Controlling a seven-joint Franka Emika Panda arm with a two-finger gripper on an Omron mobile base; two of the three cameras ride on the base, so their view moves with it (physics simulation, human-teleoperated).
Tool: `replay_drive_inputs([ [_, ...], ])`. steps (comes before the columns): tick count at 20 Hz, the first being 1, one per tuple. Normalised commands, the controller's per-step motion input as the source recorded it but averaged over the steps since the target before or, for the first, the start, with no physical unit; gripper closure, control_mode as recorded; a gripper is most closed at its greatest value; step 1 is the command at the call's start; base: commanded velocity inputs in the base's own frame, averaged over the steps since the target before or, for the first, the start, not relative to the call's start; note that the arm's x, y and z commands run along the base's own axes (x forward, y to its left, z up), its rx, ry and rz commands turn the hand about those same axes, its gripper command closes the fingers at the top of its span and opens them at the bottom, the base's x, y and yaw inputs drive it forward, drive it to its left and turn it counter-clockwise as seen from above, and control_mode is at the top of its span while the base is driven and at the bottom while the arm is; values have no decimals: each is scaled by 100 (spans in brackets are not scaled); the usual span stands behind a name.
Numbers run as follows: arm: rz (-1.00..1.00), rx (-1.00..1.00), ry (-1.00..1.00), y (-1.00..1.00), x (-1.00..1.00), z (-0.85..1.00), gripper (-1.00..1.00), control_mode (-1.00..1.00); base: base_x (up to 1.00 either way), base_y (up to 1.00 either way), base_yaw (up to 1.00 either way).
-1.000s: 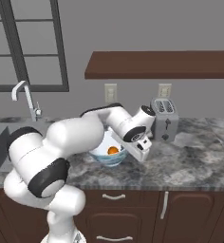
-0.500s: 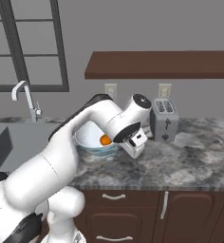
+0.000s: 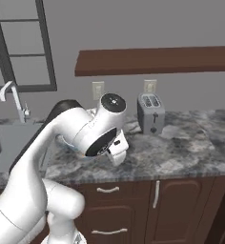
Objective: Move the mug from next to the sink to the open cabinet. Then, move the bowl with the tangerine to the fridge to clear the area for faucet cleaning.
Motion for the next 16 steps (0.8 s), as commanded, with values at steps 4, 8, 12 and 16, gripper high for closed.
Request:
replay_drive_inputs([
  [4, 0, 0, 0, 0, 0, 0, 100, 100, -56, 23, -97],
  [8, 0, 0, 0, 0, 0, 0, 100, 100, -42, 19, -100],
  [12, 0, 0, 0, 0, 0, 0, 100, 100, -45, 20, -100],
  [16, 0, 0, 0, 0, 0, 0, 100, 100, -42, 18, -100],
])
